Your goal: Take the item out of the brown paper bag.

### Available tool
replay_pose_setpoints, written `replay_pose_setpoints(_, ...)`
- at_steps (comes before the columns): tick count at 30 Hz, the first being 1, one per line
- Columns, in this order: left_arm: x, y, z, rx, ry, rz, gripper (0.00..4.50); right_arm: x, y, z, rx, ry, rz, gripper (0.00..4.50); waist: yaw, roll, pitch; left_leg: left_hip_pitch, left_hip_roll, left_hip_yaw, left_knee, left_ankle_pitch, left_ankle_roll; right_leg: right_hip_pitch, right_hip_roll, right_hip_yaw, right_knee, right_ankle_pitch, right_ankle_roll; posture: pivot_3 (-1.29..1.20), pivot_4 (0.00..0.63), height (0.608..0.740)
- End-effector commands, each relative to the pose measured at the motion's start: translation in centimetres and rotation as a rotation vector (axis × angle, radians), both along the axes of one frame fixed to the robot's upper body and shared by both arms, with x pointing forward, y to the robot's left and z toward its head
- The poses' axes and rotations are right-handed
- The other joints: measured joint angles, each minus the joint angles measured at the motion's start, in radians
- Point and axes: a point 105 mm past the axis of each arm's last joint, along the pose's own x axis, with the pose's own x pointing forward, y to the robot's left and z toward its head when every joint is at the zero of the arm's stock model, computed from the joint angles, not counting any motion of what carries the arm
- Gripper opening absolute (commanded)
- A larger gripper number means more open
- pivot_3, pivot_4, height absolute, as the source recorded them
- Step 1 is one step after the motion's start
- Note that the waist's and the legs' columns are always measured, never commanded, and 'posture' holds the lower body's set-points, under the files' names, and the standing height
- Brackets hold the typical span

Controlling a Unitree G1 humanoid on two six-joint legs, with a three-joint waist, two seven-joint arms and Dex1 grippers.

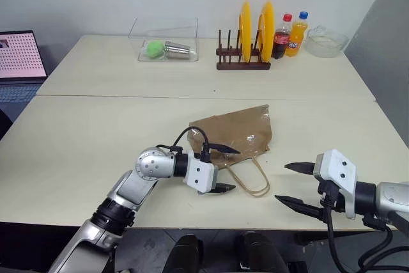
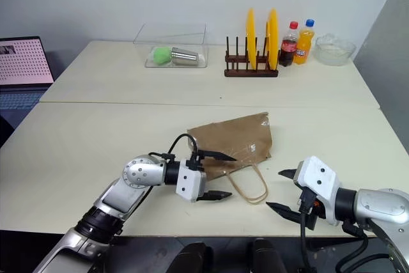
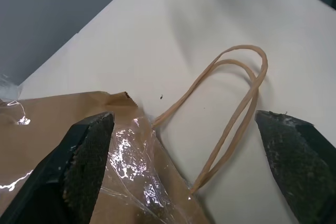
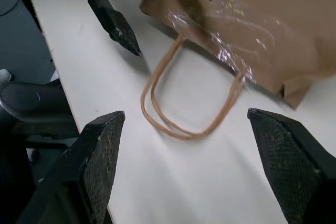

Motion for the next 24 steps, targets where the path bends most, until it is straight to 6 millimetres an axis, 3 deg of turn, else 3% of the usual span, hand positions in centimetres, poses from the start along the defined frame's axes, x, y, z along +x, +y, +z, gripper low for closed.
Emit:
replay_pose_setpoints(1, 0.4, -0.8, 0.3, -0.019, -0.043, -0.026, 4.5, -1.0, 0.6, 0.9, -0.024, -0.065, 0.019, 3.93, 0.001, 0.0, 0.0, 0.0, 0.0, 0.0, 0.0, 0.0, 0.0, 0.0, 0.0, 0.0, 0.0, 0.0, 0.0, 0.0, 0.15, 0.74)
replay_pose_setpoints(18, 0.7, -3.1, -0.5, -0.025, -0.085, -0.049, 4.5, -1.1, 0.8, 0.6, -0.011, -0.077, 0.009, 3.93, 0.0, 0.0, 0.0, 0.0, 0.0, 0.0, 0.0, 0.0, 0.0, 0.0, 0.0, 0.0, 0.0, 0.0, 0.001, 0.0, 0.15, 0.74)
replay_pose_setpoints(21, 0.5, -3.4, -0.6, -0.026, -0.083, -0.057, 3.94, -1.1, 0.9, 0.6, -0.009, -0.076, 0.014, 3.96, 0.0, 0.0, 0.0, 0.0, 0.0, 0.0, 0.0, 0.0, 0.0, 0.001, 0.0, 0.0, 0.0, 0.0, 0.001, 0.0, 0.15, 0.74)
replay_pose_setpoints(24, 0.4, -3.4, -0.7, -0.022, -0.077, -0.062, 2.96, -1.0, 1.0, 0.7, -0.008, -0.078, 0.016, 3.96, 0.0, 0.0, 0.0, 0.0, 0.0, 0.0, 0.0, 0.0, 0.0, 0.001, 0.0, 0.0, 0.0, 0.0, 0.001, 0.0, 0.15, 0.74)
